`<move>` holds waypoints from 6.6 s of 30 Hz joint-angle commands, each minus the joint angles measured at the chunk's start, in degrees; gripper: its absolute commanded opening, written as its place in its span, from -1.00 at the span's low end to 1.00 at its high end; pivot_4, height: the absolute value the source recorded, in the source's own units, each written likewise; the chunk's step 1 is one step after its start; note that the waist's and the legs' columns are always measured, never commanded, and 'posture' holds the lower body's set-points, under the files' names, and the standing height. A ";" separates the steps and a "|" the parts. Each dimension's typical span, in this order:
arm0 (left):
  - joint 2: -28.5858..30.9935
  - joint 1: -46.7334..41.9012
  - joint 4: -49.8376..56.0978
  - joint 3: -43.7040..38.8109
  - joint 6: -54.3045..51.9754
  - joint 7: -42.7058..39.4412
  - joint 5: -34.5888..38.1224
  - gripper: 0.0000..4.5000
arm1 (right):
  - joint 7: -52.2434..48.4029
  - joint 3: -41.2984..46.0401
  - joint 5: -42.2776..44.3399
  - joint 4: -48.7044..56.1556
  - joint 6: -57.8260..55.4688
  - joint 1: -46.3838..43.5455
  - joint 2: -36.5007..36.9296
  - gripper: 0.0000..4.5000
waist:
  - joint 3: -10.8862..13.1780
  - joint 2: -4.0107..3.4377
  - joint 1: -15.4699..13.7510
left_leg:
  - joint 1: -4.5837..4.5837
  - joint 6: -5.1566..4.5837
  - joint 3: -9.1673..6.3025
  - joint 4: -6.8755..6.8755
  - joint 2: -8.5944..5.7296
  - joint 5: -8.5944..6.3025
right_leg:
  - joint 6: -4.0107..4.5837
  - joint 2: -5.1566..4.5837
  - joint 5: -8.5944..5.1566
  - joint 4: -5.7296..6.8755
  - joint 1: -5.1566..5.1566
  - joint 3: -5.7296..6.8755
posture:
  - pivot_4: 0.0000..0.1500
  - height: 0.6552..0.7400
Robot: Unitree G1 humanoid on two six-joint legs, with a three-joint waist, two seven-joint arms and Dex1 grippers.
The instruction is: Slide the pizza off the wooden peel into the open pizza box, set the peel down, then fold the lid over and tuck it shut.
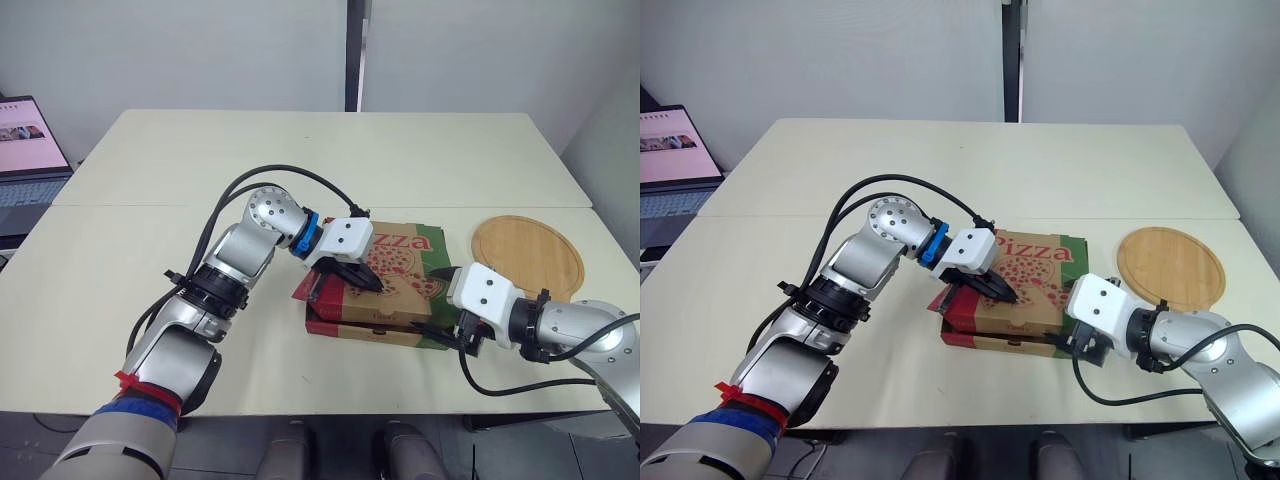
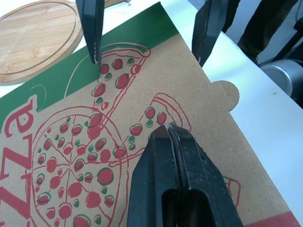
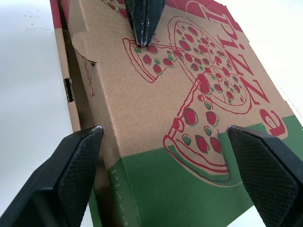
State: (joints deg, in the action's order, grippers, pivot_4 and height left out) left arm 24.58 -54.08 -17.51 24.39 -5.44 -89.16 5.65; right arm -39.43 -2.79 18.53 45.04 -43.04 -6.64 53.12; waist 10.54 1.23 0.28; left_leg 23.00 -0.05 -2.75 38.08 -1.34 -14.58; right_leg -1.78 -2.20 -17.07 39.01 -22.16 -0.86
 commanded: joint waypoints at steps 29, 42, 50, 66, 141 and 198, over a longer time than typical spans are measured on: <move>0.17 0.95 -0.90 1.14 2.86 1.07 -2.26 -1.00 | -3.04 15.27 2.11 -5.94 3.05 14.44 -3.05 -0.02 | -0.04 -0.05 0.00 | -0.12 0.00 0.03 0.00 0.01 0.00 | -0.01 0.06 -0.01 -0.01 0.13 0.00 | 1.00 1.00; 0.24 1.04 -0.02 0.66 1.66 1.54 -1.96 -1.00 | -3.09 16.14 2.51 -5.83 2.52 6.43 -1.32 -0.98 | -0.04 -0.05 -0.06 | -0.11 0.00 0.00 0.00 0.00 0.00 | -0.01 0.06 0.00 -0.01 0.13 0.02 | 1.00 1.00; 1.20 0.68 2.52 -2.65 -2.03 1.67 1.67 -1.00 | -1.95 -2.85 -0.76 -9.21 3.63 -5.20 -8.85 -0.98 | -0.03 -0.04 0.19 | -0.05 0.00 -0.01 0.00 -0.02 0.00 | 0.00 0.06 0.00 -0.01 0.07 0.02 | 1.00 1.00; 20.77 7.30 3.20 -11.57 -3.50 4.16 0.43 -1.00 | -3.62 -11.89 -3.50 -13.26 7.29 -12.05 -14.67 -0.98 | -0.04 -0.07 1.27 | -0.07 0.01 -0.03 -0.03 0.04 0.00 | 0.01 0.02 0.00 0.03 -0.02 0.00 | 1.00 1.00; 26.52 24.33 19.05 -12.76 -9.58 7.36 5.19 -1.00 | -6.86 -15.83 -8.05 -17.39 9.86 -10.33 -15.32 -0.98 | -0.04 -0.07 0.75 | -0.04 0.00 -0.03 -0.04 0.05 0.00 | 0.01 -0.09 0.00 0.02 -0.03 -0.01 | 1.00 1.00; 22.66 40.02 15.24 -31.69 -3.54 19.72 14.99 -1.00 | -30.77 28.68 -2.45 -39.38 44.21 17.03 5.43 -0.98 | -0.04 -0.07 -0.15 | -0.17 0.00 0.08 -0.12 0.05 -0.01 | 0.01 -0.34 0.00 -0.04 0.12 0.02 | 1.00 1.00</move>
State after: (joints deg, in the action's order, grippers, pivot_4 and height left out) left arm 47.44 -12.61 -2.78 -6.85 -10.00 -69.31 19.16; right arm -70.04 25.49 14.88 5.54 0.70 11.23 58.03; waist 10.50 1.16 0.13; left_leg 22.83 -0.05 -2.67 37.96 -1.30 -14.59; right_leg -1.77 -2.54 -17.07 38.98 -22.03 -0.84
